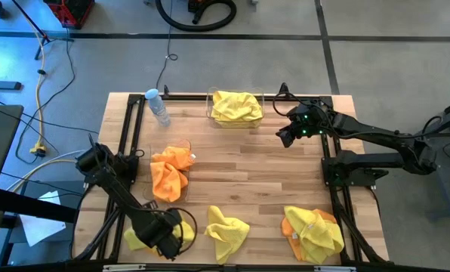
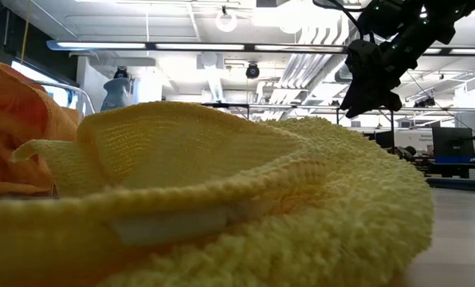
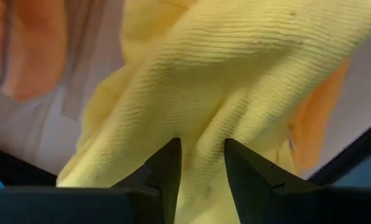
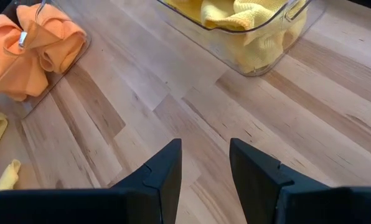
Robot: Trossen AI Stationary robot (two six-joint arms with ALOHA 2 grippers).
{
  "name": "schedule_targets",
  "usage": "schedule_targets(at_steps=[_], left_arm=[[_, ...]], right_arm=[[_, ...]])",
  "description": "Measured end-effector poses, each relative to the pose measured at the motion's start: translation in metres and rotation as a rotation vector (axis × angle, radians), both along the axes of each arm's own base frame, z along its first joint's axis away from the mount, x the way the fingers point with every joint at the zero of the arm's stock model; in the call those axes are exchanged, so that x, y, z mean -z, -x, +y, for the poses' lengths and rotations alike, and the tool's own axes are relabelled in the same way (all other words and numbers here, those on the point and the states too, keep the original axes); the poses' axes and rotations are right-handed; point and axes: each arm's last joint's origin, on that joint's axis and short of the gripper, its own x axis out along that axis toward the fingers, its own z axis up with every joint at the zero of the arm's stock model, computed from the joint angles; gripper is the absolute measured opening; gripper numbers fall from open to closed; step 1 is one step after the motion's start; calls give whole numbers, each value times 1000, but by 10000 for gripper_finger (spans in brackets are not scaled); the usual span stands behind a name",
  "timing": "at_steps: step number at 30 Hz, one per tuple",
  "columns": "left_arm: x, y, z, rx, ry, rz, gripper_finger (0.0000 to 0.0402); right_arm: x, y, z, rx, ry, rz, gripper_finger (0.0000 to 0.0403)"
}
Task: Sort microfiber towel by color & place in baskets
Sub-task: Put the yellow microfiber towel into the top transparent bin
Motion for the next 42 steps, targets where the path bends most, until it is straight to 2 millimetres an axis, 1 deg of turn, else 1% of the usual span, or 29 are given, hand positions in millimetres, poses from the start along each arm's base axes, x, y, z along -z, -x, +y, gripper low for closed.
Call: schedule_targets(at_steps=[2, 6, 9, 11, 14, 18, 21, 24, 27, 30, 32, 37, 40, 42], left_arm=[[0, 0, -1, 13, 15, 5, 89], [-1, 0, -2, 46, 54, 15, 17], [-11, 2, 0, -9, 83, 16, 7], [-23, 1, -1, -35, 101, -18, 2], [-50, 0, -1, -62, 109, -111, 1], [-95, -4, 2, -73, 99, -284, 1], [-131, -8, 10, -62, 66, -428, 0], [-162, -15, 23, -50, -6, -570, 0], [-188, -26, 42, -30, -82, -678, 0], [-202, -43, 70, -26, -137, -713, 0], [-206, -56, 93, -21, -171, -706, 0], [-209, -88, 158, -50, -212, -701, 0], [-214, -104, 194, -72, -223, -758, 0], [-217, -112, 216, -92, -230, -803, 0]], right_arm=[[0, 0, 0, 11, 11, 6, 130], [0, 1, -1, 29, 28, 15, 130], [0, 0, -1, 27, 30, 16, 130], [0, 0, -1, 22, 35, 17, 130], [0, 0, -1, 13, 44, 21, 130], [0, 0, -1, -11, 68, 28, 130], [0, 0, -1, -35, 90, 33, 130], [-4, -3, -2, -35, 77, -26, 134], [-11, -7, -3, -78, 119, -115, 149], [-18, -11, -5, -137, 159, -199, 173], [-23, -14, -5, -185, 194, -254, 193], [-40, -21, -4, -337, 296, -422, 240], [-53, -26, 1, -443, 423, -501, 256], [-61, -29, 6, -509, 525, -521, 260]])
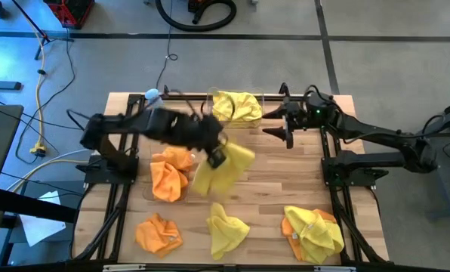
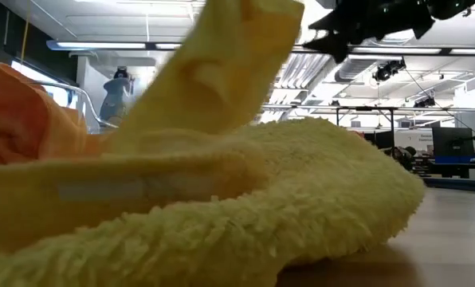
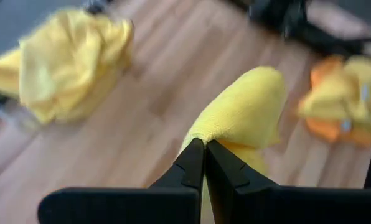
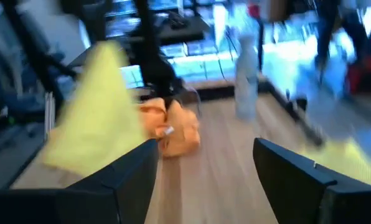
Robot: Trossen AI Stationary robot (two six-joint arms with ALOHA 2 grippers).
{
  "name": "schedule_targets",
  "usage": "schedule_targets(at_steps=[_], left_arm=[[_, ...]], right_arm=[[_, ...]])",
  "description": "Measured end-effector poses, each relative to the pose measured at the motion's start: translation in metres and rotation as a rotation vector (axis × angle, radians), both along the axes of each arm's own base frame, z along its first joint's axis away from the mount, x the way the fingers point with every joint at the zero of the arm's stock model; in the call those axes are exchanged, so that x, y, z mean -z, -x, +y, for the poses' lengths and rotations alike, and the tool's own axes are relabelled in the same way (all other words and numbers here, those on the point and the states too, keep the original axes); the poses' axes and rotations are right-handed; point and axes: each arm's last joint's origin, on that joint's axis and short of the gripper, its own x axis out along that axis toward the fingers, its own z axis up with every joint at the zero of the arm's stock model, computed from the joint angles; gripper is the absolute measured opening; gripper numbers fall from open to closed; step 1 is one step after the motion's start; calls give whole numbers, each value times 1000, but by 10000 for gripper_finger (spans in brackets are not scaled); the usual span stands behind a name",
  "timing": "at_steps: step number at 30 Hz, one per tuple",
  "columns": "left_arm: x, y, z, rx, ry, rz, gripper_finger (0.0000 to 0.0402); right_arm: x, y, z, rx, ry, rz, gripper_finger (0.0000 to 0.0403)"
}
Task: Sort microfiber towel by color & place in baskets
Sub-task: Put the yellow microfiber towel into the top transparent bin
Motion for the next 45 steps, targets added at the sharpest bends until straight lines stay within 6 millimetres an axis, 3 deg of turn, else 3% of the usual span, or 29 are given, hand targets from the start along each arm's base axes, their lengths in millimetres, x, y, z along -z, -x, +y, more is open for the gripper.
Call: schedule_targets(at_steps=[4, 8, 17, 22, 26, 34, 41, 45], left_arm=[[-5, -13, 36, -23, 12, -102, 0], [-13, -20, 56, -30, -13, -213, 0], [-32, -31, 69, 38, -107, -412, 0], [-33, -32, 69, 44, -123, -427, 0], [-32, -31, 69, 47, -126, -413, 0], [-28, -29, 72, 31, -155, -358, 0], [-28, -28, 72, 28, -155, -347, 2], [-27, -28, 72, 11, -131, -350, 24]], right_arm=[[-8, -11, 6, -24, 156, -6, 261], [-9, -27, 3, 2, 205, 30, 261], [-16, -64, -11, -9, 240, 61, 261], [-15, -78, -14, -97, 200, 73, 254], [-10, -84, -10, -231, 166, 66, 201], [-4, -90, -5, -302, 180, 69, 13], [-5, -87, -11, -277, 166, 71, 5], [-4, -85, -16, -258, 149, 83, 6]])
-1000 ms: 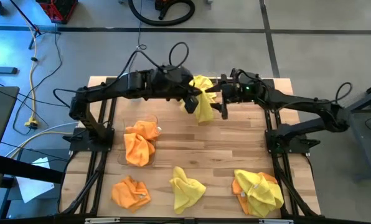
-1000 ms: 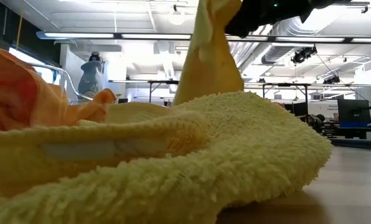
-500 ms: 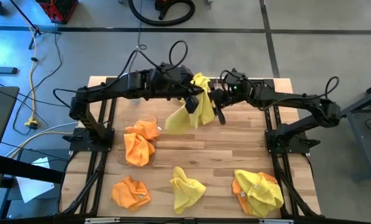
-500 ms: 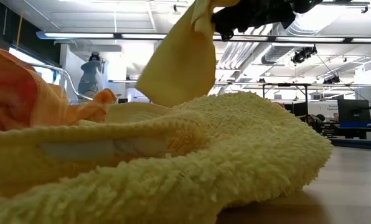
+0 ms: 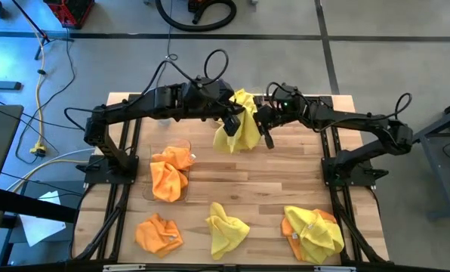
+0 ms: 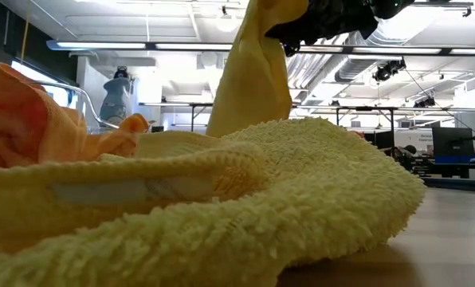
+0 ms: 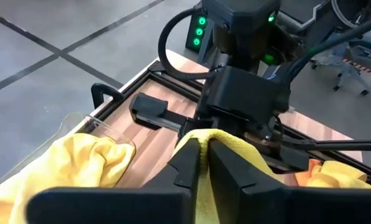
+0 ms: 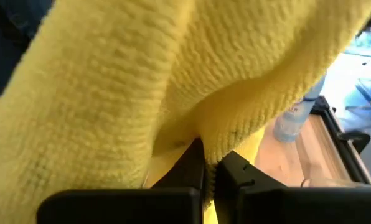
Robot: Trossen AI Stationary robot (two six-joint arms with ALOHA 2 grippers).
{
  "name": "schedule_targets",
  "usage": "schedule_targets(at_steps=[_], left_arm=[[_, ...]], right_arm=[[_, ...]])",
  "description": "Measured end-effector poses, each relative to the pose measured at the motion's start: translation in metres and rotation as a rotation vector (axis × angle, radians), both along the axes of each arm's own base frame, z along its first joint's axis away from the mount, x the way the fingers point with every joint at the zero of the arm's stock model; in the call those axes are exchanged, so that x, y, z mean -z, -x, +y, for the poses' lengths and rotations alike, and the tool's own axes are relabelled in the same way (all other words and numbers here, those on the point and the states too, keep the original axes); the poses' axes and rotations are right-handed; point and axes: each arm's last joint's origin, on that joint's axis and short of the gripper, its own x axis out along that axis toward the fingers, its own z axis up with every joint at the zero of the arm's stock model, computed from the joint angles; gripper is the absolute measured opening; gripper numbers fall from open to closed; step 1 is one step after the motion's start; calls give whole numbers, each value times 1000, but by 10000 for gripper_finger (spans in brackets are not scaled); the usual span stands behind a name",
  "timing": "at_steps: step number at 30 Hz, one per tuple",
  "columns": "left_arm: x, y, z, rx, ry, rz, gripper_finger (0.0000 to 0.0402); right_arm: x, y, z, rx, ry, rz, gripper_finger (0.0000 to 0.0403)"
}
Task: Sort microfiber towel by color & place in baskets
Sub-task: Put the yellow microfiber towel into the top transparent bin
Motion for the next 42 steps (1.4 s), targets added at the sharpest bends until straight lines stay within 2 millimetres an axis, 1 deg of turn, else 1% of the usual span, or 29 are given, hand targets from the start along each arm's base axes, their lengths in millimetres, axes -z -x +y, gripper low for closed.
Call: schedule_targets(at_steps=[3, 8, 10, 12, 16, 19, 23, 26, 28, 30, 32, 35, 37, 40, 42], left_arm=[[1, 1, 1, -6, 10, 13, 54], [4, 4, 6, -33, 31, 47, 114], [5, 11, 8, -30, 40, 89, 135], [1, 19, 8, -33, 52, 103, 149], [-5, 39, 1, -45, 82, 151, 158], [-3, 48, -10, -58, 76, 216, 158], [4, 62, -19, -51, 99, 290, 158], [15, 72, -22, -65, 86, 324, 158], [20, 82, -23, -79, 75, 317, 158], [28, 93, -23, -86, 70, 303, 158], [36, 103, -24, -86, 69, 267, 158], [48, 122, -24, -85, 62, 216, 158], [54, 136, -25, -92, 53, 178, 158], [62, 156, -25, -105, 40, 148, 158], [66, 169, -25, -112, 25, 136, 158]], right_arm=[[1, 2, -5, 21, -15, 9, 2], [3, 6, -14, 66, -24, 32, 2], [3, 8, -18, 117, -15, 43, 2], [4, 9, -24, 190, 3, 55, 1], [2, 13, -33, 305, 44, 66, 1], [-10, 14, -38, 333, 87, 44, 1], [-39, 12, -42, 347, 137, -40, 1], [-58, 7, -46, 380, 165, -91, 0], [-63, 0, -51, 411, 175, -94, 0], [-62, -11, -58, 423, 167, -72, 0], [-57, -21, -66, 472, 164, -21, 0], [-44, -35, -79, 546, 168, 70, 0], [-35, -42, -88, 589, 161, 126, 0], [-24, -47, -103, 711, 161, 215, 0], [-11, -51, -113, 788, 176, 281, 0]])
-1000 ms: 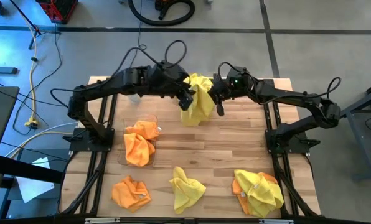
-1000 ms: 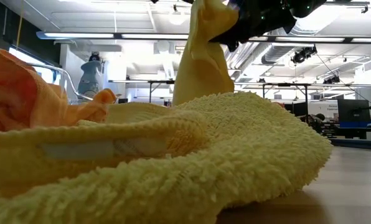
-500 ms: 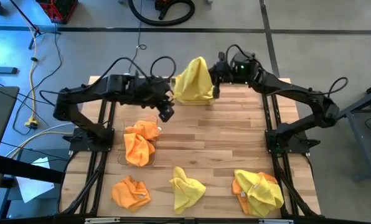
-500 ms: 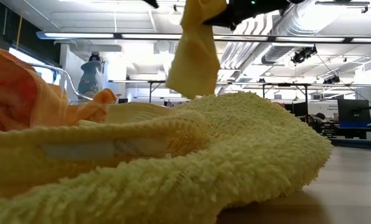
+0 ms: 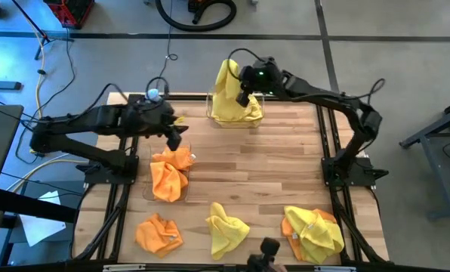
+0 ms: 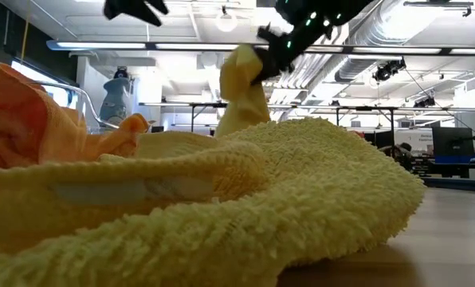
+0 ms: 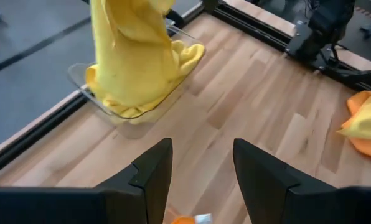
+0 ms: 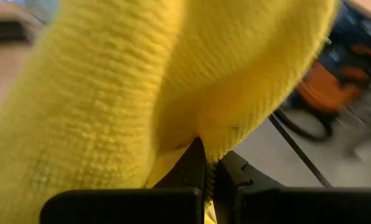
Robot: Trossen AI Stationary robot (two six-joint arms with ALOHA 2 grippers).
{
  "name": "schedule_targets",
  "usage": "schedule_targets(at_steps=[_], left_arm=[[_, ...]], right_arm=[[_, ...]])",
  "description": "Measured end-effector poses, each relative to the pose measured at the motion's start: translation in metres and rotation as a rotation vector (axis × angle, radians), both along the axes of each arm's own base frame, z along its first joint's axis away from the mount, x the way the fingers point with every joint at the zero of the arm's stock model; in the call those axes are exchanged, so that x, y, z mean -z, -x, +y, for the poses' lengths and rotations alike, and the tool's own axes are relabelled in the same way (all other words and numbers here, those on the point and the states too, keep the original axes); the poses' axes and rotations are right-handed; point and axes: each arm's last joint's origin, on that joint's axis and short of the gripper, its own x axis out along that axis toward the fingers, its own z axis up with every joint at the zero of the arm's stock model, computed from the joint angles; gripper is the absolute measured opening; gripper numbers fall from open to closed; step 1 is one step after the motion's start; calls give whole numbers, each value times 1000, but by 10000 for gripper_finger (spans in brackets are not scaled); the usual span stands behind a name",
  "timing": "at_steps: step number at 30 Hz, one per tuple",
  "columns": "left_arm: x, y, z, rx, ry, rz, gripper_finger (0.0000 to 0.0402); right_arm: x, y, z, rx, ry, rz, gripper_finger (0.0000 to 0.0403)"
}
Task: Sort microfiber towel by color & place in baskets
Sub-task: Put the yellow microfiber towel into the top transparent bin
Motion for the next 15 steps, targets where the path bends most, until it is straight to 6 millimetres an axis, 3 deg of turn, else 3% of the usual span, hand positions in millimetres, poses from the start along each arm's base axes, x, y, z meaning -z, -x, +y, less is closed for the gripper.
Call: schedule_targets(at_steps=[4, 9, 15], left_arm=[[9, 22, 2, -10, -54, -2, 158], [17, 48, 8, -56, -80, -16, 158], [11, 69, 11, -75, -100, -75, 158]], right_arm=[[28, -11, -14, 57, -76, 51, 0], [64, -28, -14, 65, -206, 175, 0], [75, -35, -14, 123, -318, 267, 0]])
